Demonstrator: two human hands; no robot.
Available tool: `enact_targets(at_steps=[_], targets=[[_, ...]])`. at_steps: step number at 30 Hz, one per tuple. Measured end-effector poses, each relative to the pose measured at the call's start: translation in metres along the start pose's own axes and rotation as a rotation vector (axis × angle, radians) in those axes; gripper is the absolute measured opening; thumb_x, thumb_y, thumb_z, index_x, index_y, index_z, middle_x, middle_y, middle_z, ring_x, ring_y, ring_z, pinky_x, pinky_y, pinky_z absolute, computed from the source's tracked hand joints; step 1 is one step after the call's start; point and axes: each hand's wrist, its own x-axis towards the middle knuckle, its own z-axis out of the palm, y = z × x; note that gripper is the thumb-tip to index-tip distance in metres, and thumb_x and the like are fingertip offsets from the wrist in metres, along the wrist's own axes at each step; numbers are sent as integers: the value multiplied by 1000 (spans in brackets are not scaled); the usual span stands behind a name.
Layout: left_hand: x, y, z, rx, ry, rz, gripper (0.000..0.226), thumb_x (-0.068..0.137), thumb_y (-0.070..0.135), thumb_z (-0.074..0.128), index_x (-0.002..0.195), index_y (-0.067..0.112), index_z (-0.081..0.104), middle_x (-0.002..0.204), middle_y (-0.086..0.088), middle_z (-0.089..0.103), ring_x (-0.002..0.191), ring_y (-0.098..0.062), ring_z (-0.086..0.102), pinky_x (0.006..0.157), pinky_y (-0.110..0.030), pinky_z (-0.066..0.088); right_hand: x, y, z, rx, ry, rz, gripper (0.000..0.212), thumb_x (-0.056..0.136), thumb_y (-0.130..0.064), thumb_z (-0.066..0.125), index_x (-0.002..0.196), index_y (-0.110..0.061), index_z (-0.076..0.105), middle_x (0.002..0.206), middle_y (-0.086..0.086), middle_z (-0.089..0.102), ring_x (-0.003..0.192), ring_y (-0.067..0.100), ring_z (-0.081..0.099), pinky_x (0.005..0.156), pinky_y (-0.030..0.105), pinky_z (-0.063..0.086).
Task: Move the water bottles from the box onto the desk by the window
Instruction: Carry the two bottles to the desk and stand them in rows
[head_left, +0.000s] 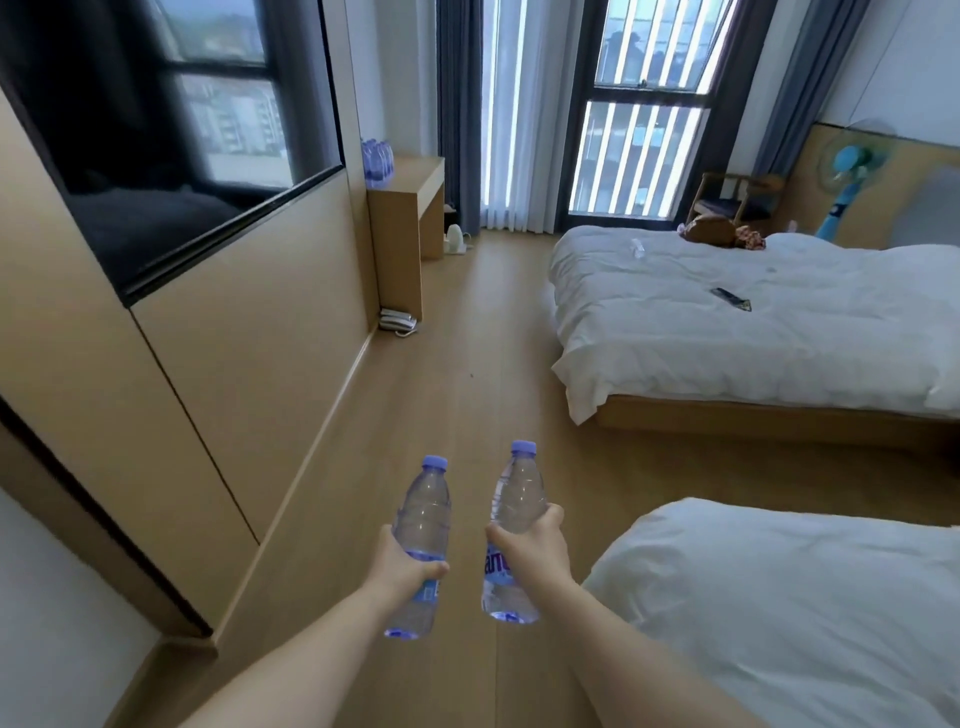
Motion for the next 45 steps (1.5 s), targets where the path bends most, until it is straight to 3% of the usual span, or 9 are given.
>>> enact_targets(at_steps=[4,7,10,14,21,30,36,39,45], targets=[[73,70,10,-36,6,23,86,36,33,87,111,5,56,97,-15,68,85,-25,69,73,-38,58,100,-53,-7,-49,-10,-34,59,74,-34,72,114,-18,32,98,3,60,80,19,68,76,45,59],[120,118,9,-65,49,24,62,56,9,88,107,8,53,96,-13,66,87,-25,67,74,-35,55,163,-92,-1,-71,-25,-19,56,75,-34,72,109,-16,32,96,6,60,79,22,68,75,46,59],[192,147,2,-82,84,18,66,53,8,87,109,5,52,97,-13,67,86,-24,67,78,-37,55,228,-119,13,-70,-53,-46,61,71,-37,77,109,-17,33,99,6,59,79,21,68,73,46,59],[313,174,-12,-43,117,20,92,28,32,84,112,11,52,100,-10,68,88,-23,68,83,-43,56,333,-154,39,-84,-59,-84,61,68,-40,77,106,-21,33,100,4,59,82,22,68,76,46,58],[482,281,-38,-6,193,-14,68,59,13,84,109,12,39,104,-10,61,93,-29,63,85,-41,53,505,-249,76,-85,-43,-105,59,73,-36,76,108,-21,30,100,5,58,84,23,68,79,46,58],[671,392,-31,57,118,21,84,38,28,83,109,14,40,104,-8,61,95,-27,63,88,-41,53,696,-334,101,-41,-16,-75,67,66,-48,77,108,-25,30,102,0,57,88,22,67,80,45,58],[816,447,-14,118,117,-33,73,56,14,88,110,12,38,109,-10,59,98,-29,61,90,-42,51,851,-389,112,13,-12,-63,58,73,-35,76,109,-21,32,100,5,58,84,23,67,79,47,58],[883,492,-9,124,141,-40,73,56,12,88,110,12,38,108,-10,58,98,-29,60,91,-44,51,931,-433,112,16,-27,-102,58,73,-34,76,108,-22,32,102,4,59,85,23,67,80,46,58],[1003,583,-13,101,196,-41,76,51,21,89,112,4,48,107,-12,63,94,-26,62,85,-36,51,1058,-514,114,38,-27,-124,54,76,-29,75,110,-19,34,102,4,60,87,22,66,76,36,55]])
